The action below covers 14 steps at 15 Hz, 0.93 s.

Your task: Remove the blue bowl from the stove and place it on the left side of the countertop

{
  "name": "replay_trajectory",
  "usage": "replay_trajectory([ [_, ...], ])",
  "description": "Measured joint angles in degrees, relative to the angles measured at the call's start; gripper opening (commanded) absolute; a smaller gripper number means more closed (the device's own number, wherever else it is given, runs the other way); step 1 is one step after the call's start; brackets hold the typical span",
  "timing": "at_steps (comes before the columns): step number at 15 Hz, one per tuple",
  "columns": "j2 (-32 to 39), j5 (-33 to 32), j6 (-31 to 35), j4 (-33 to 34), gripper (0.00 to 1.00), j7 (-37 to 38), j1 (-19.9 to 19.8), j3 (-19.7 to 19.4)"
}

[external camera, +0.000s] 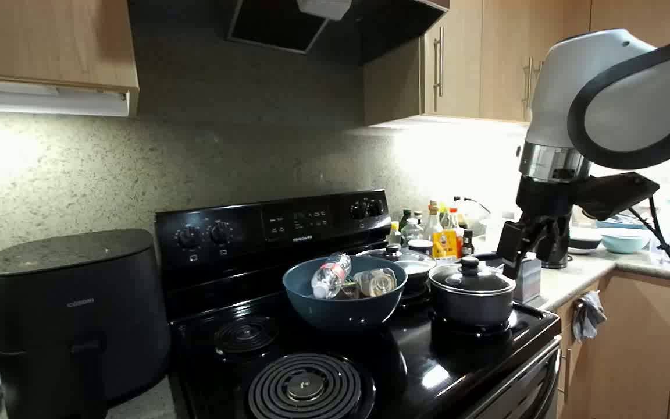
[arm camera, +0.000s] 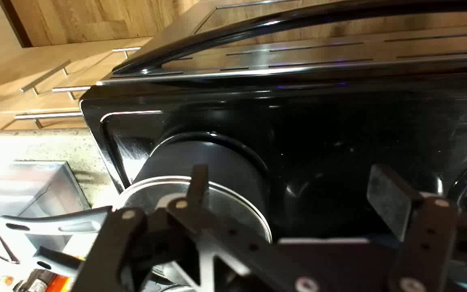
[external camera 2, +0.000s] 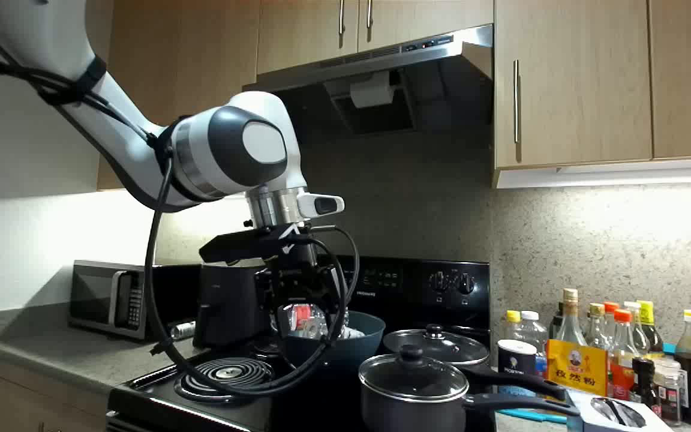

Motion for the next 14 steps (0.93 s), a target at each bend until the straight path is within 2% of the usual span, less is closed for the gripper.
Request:
replay_trajectory([
  [9, 0.30, 0.00, -0.05, 0.37, 1.00, 0.00, 0.09, 0.34],
  [14, 3.40, 0.00, -0.10, 4.84, 1.00, 1.69, 1.31, 5.15],
])
